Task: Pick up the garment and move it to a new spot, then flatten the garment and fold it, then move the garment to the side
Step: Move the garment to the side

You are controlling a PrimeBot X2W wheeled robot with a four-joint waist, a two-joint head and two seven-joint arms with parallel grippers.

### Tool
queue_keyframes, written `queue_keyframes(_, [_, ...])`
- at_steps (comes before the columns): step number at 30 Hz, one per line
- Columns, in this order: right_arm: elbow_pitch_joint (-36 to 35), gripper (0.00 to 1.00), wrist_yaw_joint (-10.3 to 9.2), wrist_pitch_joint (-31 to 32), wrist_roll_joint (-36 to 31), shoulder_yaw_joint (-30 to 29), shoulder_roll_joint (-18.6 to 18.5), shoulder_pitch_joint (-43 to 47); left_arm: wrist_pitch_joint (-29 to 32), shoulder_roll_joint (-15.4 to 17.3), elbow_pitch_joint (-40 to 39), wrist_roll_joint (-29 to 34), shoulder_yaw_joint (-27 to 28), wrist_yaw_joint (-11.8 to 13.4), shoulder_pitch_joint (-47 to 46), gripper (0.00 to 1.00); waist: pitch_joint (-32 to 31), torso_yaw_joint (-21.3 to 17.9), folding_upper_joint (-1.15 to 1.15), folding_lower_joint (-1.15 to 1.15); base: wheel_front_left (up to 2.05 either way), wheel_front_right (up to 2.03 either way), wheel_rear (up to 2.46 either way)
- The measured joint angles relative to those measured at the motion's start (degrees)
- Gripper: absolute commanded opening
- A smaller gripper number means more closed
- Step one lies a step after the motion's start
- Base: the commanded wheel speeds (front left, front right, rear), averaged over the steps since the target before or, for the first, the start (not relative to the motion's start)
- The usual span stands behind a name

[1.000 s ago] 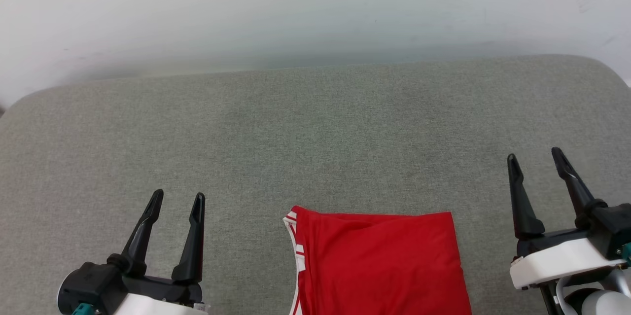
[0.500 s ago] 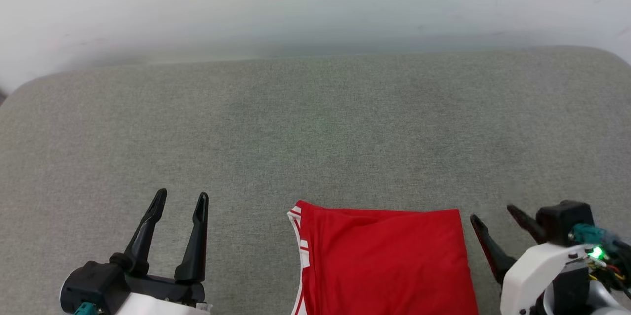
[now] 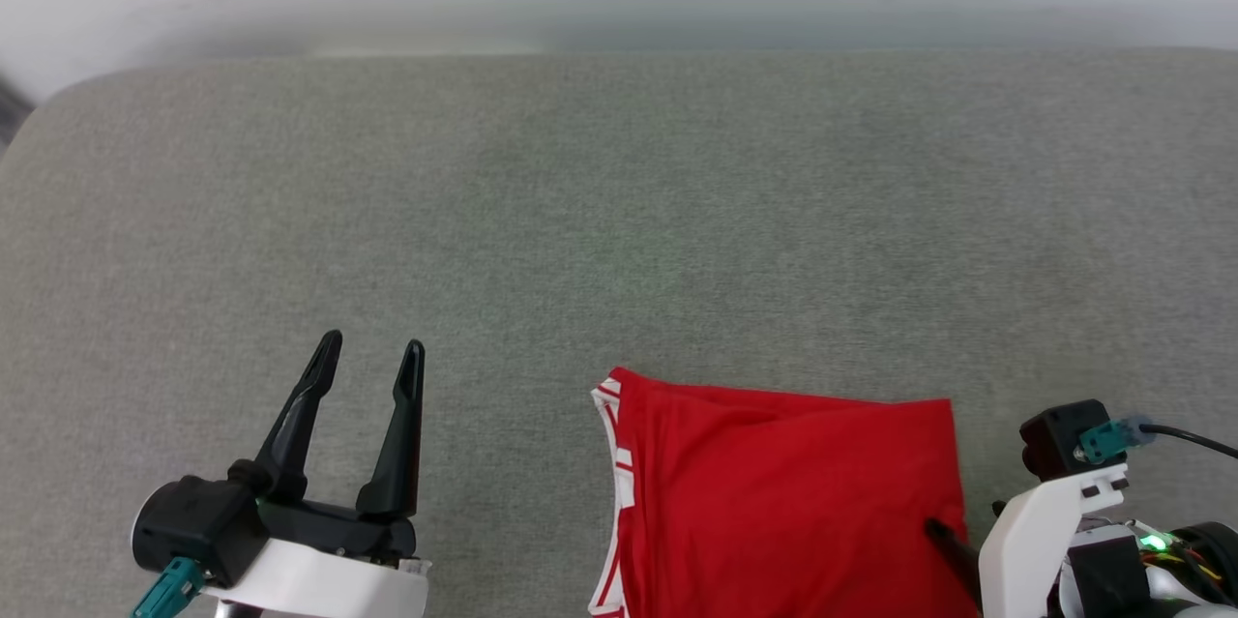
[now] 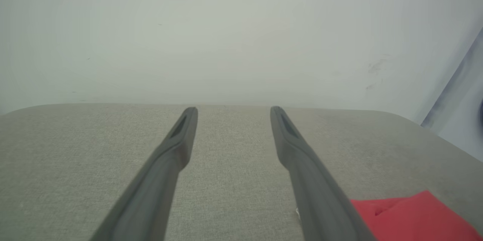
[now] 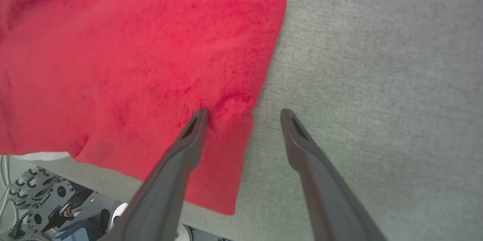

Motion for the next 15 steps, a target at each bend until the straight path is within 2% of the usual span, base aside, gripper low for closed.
queue_keyframes(8, [6.6,1.0,-0.01,-1.2,-0.7,0.8,2.4,-2.2,0.0,0.0,0.5,-0.1,-0.7,0.0,-1.6,1.0,2.7,2.6,0.0,0.0,0.0,0.0,0.0])
queue_keyframes(15, [13.4,1.0,-0.22,-3.6,-2.5,4.9,2.9,-5.0,0.0,0.0,1.4,-0.2,-1.5,0.0,-2.2,1.0,3.6,3.6,0.0,0.0,0.0,0.0,0.0])
